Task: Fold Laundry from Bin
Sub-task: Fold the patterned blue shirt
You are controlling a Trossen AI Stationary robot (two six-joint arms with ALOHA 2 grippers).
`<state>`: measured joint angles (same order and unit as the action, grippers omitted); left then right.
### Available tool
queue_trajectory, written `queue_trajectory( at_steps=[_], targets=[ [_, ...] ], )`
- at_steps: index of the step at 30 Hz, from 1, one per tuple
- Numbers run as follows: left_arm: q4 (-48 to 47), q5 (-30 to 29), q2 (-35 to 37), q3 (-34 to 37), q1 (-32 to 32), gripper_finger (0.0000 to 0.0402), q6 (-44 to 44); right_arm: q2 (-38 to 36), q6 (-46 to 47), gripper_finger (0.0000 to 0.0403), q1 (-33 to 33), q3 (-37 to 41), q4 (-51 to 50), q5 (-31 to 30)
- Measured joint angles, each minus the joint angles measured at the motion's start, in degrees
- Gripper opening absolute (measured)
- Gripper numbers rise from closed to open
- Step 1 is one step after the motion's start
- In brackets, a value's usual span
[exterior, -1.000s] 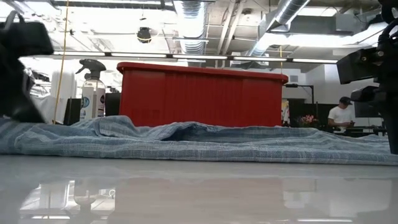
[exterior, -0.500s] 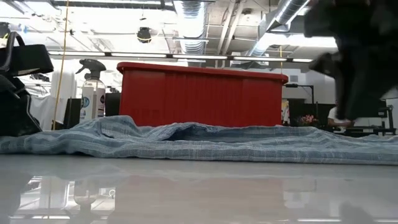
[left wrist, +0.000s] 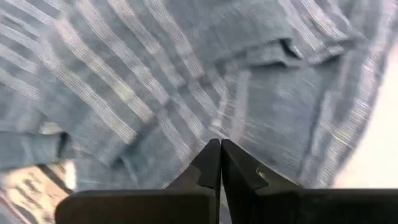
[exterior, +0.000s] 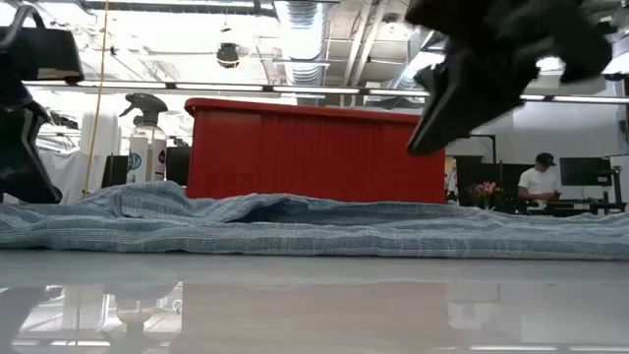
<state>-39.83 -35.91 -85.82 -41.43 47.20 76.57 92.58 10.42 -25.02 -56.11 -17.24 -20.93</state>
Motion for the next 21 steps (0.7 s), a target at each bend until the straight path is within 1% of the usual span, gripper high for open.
queue_trajectory(
  at_steps=[3, 5, 8, 11, 15, 17, 19, 21],
  targets=[
    [0.1, -0.01, -0.02, -0.04, 0.02, 0.0003, -0.96, 3.76, -0.38, 0.0091, 0.04, 0.15, 1.28, 0.08],
    [-0.26, 0.27, -0.02, -0.04, 0.02, 0.0009, -1.81, 6.76, -1.38, 0.0091, 0.03, 0.15, 3.97, 0.09],
    [-0.8, 3.16, 0.47, -0.04, 0.02, 0.0026, -3.2, 10.59, -3.22, 0.0091, 0.0, -0.06, 5.85, 0.09],
    [-2.58, 5.92, 2.28, -0.74, -0.22, 0.0045, -3.28, 12.77, -3.42, 0.0091, 0.0, -0.44, 5.81, 0.05],
    [-8.02, 6.78, 5.56, -3.88, -0.14, 0.0062, -1.74, 13.43, -3.72, 0.0091, 0.39, -0.62, 6.11, -0.15],
    [-7.67, 5.19, 7.23, -4.82, 0.56, 0.0065, -0.65, 13.43, -4.25, 0.0091, 0.52, -0.62, 6.26, -0.16],
    [-4.37, 1.22, 8.08, -4.98, 1.9, 0.0065, -0.44, 13.15, -4.46, 0.0091, 0.68, -0.62, 6.16, -0.12],
    [-2.13, -0.8, 7.85, -4.98, 3.23, 0.0066, -1.07, 13.11, -4.46, 0.0091, 0.86, -0.6, 6.15, -0.02]
  ],
)
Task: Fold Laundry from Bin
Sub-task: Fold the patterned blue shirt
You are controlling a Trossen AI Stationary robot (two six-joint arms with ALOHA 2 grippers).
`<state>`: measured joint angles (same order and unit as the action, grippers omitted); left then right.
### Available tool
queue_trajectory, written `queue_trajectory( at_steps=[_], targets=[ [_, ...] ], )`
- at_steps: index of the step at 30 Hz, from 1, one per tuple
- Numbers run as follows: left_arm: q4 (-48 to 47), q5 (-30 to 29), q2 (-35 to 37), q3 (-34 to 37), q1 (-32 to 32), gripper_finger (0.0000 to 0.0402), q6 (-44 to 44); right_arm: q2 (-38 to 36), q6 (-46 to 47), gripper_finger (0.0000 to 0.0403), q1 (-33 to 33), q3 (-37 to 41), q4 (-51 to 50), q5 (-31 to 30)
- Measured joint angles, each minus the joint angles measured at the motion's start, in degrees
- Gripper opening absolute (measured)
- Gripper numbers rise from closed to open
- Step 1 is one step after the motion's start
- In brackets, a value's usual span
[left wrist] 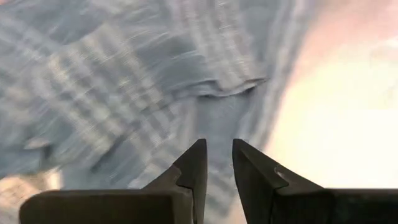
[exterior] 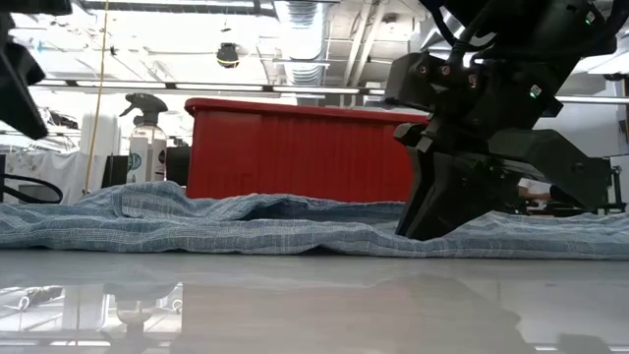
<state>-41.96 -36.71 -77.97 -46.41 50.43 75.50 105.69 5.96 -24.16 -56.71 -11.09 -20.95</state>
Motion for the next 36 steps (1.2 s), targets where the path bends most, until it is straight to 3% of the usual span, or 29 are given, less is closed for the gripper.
queue_trajectory(
  at_steps=[13, 21, 25, 29, 33, 36],
  targets=[
    [15.06, 0.67, -6.76, 11.99, 3.37, 0.0037, 9.33, 0.0, 0.0, 0.0091, -0.11, -0.18, -0.67, 0.15],
    [15.95, 2.41, -6.67, 12.49, 3.37, 0.0023, 9.1, -2.47, -4.64, 0.0097, 0.12, -8.28, -2.56, -0.26],
    [15.98, 1.99, -6.67, 12.11, 3.37, 0.0026, 9.06, -2.27, -14.68, 0.0126, 0.35, -12.0, -0.48, -1.55],
    [15.87, 1.97, -6.67, 12.09, 3.37, 0.0034, 8.7, -1.18, -25.26, 0.0185, 1.54, -12.2, 9.17, -1.52],
    [15.79, 1.79, -6.65, 12.09, 3.33, 0.0044, 7.92, -1.33, -26.11, 0.0238, 3.93, -12.39, 18.04, 1.05],
    [15.79, 1.85, -6.65, 12.09, 3.33, 0.0051, 7.91, -0.99, -26.74, 0.0252, 4.95, -12.38, 20.27, 1.28]
  ],
)
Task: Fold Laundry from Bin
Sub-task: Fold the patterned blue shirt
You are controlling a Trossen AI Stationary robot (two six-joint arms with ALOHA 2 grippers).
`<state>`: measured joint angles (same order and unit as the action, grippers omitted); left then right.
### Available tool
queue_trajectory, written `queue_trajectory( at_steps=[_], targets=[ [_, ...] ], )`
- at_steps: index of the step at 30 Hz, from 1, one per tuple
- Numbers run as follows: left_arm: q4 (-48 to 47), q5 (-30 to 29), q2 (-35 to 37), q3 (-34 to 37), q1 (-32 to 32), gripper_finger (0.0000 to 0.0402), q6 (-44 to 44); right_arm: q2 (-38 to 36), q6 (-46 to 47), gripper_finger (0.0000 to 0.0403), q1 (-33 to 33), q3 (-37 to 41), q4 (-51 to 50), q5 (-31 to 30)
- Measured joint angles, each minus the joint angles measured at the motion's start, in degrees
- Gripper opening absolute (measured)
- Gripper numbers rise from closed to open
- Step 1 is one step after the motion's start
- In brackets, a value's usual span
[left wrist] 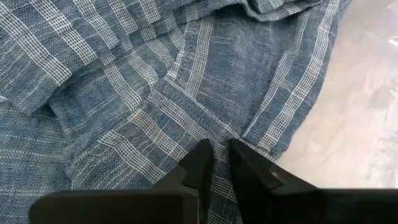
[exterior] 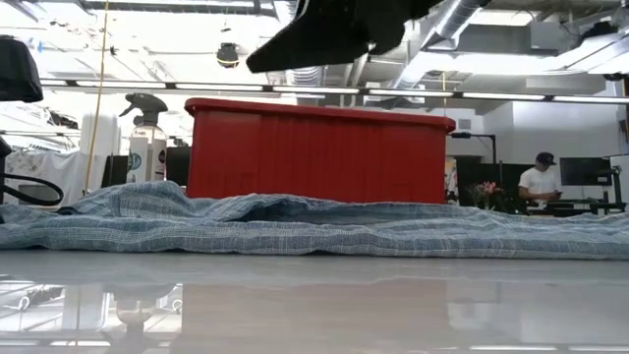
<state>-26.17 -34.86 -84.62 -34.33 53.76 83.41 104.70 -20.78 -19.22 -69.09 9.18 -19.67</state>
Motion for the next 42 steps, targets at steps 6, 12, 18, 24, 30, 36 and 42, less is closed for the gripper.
queue_trajectory(
  at_steps=[6, 12, 18, 24, 30, 36, 42],
  targets=[
    [0.07, -0.06, 0.02, -0.02, -0.09, 0.0057, 0.06, 7.62, -5.56, 0.0254, 0.1, -4.94, 1.47, 1.81],
    [-0.6, 0.27, 0.83, -1.16, -0.57, 0.0058, -1.32, 12.82, -6.43, 0.0254, 0.26, -14.13, -8.02, 0.07],
    [-8.2, -2.11, 4.93, -6.94, -2.39, 0.0058, -8.71, 13.82, -4.3, 0.0254, 0.19, -15.88, -15.01, 1.37],
    [-25.99, -12.7, 6.97, -9.78, -5.22, 0.0058, 1.72, 11.4, 0.15, 0.0254, -1.34, -15.88, -27.6, 1.24],
    [-34.94, -2.71, 11.81, -7.53, -8.94, 0.0069, 12.23, 4.61, 10.48, 0.0254, -4.21, -15.93, -48.93, 0.2],
    [-34.07, -1.69, 15.44, -7.41, -13.17, 0.011, 10.14, -0.04, 19.72, 0.0254, -6.82, -15.93, -59.94, -0.01],
    [-25.58, 1.67, 16.69, -3.37, -15.76, 0.0158, 6.72, -3.03, 25.15, 0.0254, -9.78, -15.93, -65.19, 0.03]
  ],
)
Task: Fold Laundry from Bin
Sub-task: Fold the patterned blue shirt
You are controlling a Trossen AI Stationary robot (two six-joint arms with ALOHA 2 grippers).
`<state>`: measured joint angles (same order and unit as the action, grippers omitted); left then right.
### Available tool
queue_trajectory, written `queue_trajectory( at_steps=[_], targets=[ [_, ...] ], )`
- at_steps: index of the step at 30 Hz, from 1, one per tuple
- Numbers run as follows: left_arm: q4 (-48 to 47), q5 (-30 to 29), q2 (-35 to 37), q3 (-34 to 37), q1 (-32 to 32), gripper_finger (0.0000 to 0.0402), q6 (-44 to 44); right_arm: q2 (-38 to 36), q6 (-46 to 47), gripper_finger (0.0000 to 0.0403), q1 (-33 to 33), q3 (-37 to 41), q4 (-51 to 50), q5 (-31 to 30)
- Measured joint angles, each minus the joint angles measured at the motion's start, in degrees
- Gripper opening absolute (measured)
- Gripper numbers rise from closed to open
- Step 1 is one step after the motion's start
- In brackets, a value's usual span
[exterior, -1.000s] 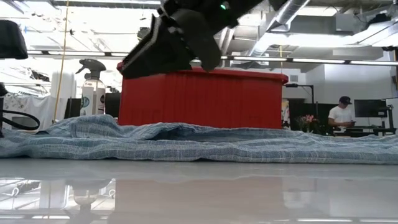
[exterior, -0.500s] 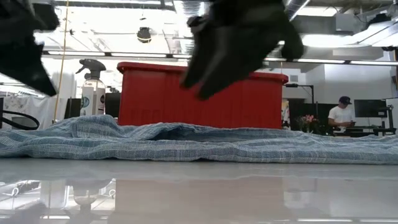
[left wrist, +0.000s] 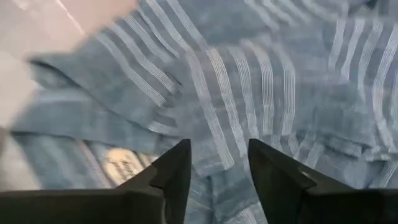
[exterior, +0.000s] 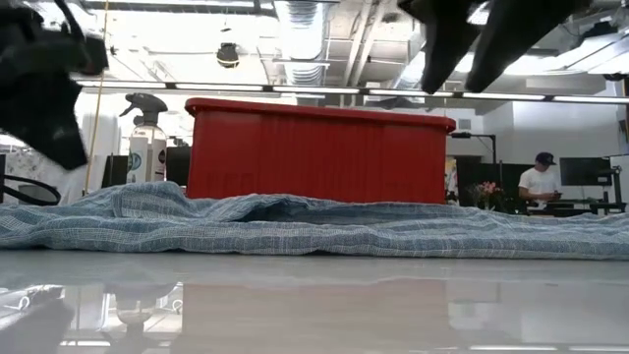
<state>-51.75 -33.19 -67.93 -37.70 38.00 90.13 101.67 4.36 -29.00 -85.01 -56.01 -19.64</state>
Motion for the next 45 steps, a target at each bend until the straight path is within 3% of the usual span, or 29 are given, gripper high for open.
queue_trajectory(
  at_steps=[5, 10, 13, 20, 30, 35, 45],
  targets=[
    [4.87, 6.04, 1.49, 5.49, -2.74, 0.019, -2.38, -2.25, 4.75, 0.0254, -2.03, 0.02, -1.38, -0.15],
    [5.05, 2.29, 3.55, 5.78, -3.41, 0.0209, -2.42, -3.15, 7.96, 0.0254, -3.9, 0.02, -1.39, -1.65],
    [6.15, 3.47, 3.66, 6.56, -3.87, 0.0212, -2.18, -3.15, 8.85, 0.0254, -4.64, 0.02, -1.38, -1.89],
    [18.05, 4.49, 3.6, 12.74, -4.61, 0.0213, -2.47, -3.15, 9.41, 0.0254, -5.02, 0.02, -1.4, -2.8],
    [18.19, 2.69, 6.31, 12.31, -4.63, 0.0212, -3.49, -3.13, 9.35, 0.0254, -5.0, 0.04, -1.38, -2.91],
    [18.08, 2.3, 6.35, 12.44, -4.66, 0.0179, -3.23, -3.1, 9.42, 0.0254, -5.0, 0.04, -1.42, -2.98],
    [18.1, 1.71, 6.35, 12.47, -4.66, 0.0058, -2.96, -3.1, 10.81, 0.0254, -5.48, 0.04, -2.11, -2.97]
  ],
)
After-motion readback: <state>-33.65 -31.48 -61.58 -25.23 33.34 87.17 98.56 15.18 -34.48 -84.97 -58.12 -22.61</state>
